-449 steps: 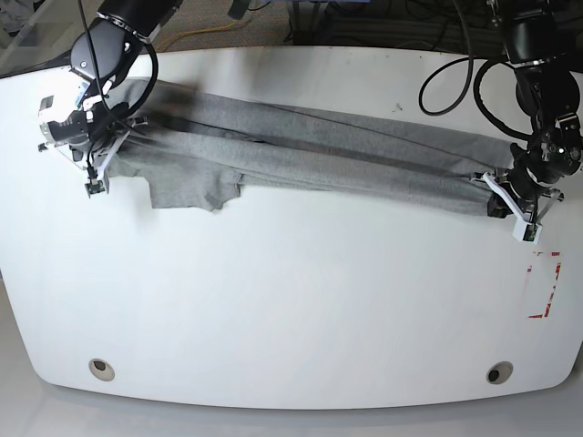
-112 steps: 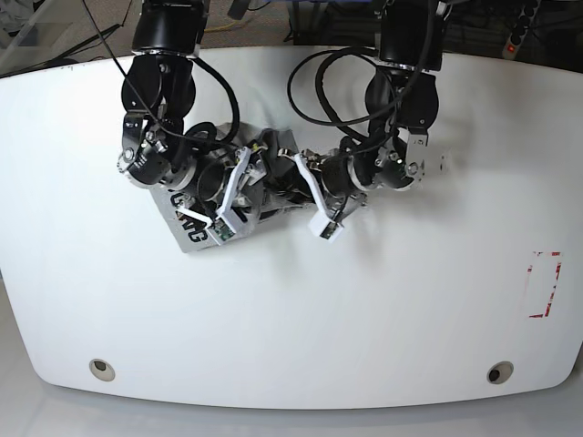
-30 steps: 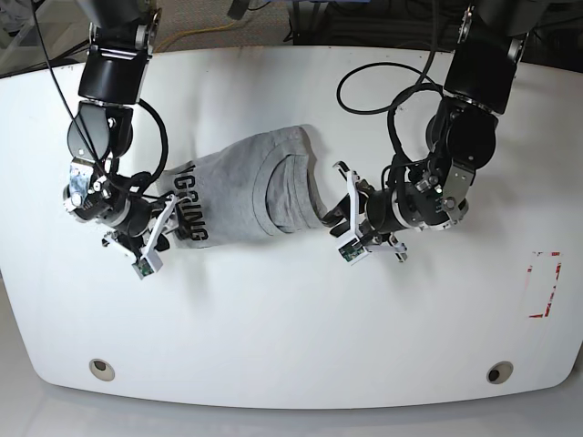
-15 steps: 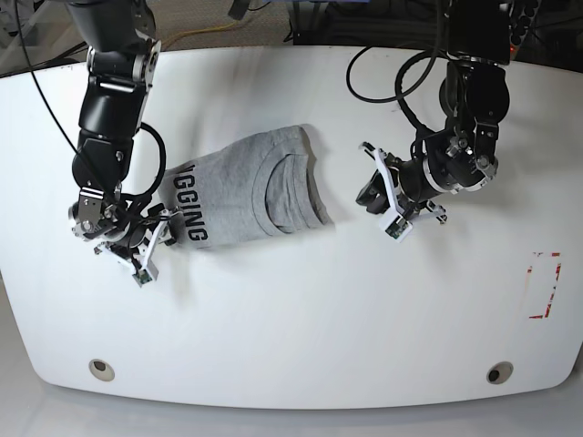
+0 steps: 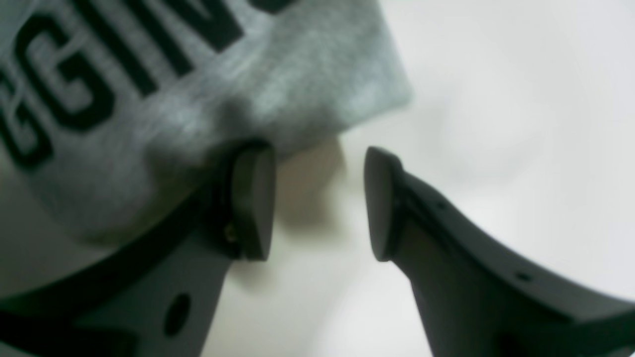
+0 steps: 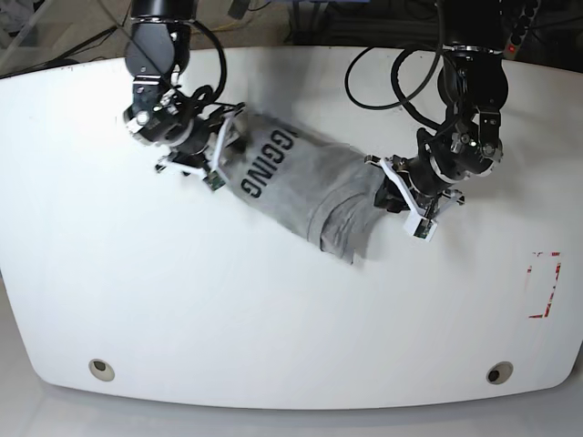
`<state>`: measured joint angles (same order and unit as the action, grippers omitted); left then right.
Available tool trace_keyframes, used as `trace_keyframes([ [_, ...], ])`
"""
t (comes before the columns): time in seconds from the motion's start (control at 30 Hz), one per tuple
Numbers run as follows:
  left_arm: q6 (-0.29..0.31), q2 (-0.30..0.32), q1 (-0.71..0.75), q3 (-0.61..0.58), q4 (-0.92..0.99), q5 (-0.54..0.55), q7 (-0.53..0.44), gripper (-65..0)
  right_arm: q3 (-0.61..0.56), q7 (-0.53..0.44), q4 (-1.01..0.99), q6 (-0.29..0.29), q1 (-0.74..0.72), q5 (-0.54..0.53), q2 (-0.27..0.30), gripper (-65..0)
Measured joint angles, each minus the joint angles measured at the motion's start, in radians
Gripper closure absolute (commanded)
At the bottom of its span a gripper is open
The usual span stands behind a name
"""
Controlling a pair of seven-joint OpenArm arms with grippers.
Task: Fold the T-shirt properly
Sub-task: 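Grasp the bundle with the left gripper and lift it off the table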
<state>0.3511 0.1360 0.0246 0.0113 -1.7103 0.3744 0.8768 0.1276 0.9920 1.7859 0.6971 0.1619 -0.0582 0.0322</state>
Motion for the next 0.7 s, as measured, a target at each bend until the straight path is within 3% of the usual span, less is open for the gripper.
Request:
trace_keyframes([
  [0.23,-0.085,-0.028,-0.015,-0.002,-0.029,0.002,-0.002,-11.0,-0.225,0.008,0.039,-0.001,0.039,-0.015,-0.068,-27.6],
  [0.4,-0.200,-0.051,-0.034,0.006,-0.030,-0.010,-0.003,-12.1,-0.272,-0.001,0.151,0.003,0.041,-0.024,-0.072,-27.6],
  [0.53,-0.292,-0.106,-0.042,-0.003,-0.028,-0.010,-0.001,-24.6,-0.259,0.005,0.163,0.002,0.039,-0.031,-0.047,-27.6],
  [0.6,-0.362,-0.136,-0.051,-0.008,-0.028,0.006,-0.003,-31.9,-0.236,0.009,0.163,0.005,0.034,-0.065,-0.029,-27.6],
  [0.7,-0.489,-0.172,-0.057,-0.007,-0.029,-0.001,-0.008,-38.1,-0.182,0.012,0.163,0.002,0.018,-0.098,-0.026,-27.6],
])
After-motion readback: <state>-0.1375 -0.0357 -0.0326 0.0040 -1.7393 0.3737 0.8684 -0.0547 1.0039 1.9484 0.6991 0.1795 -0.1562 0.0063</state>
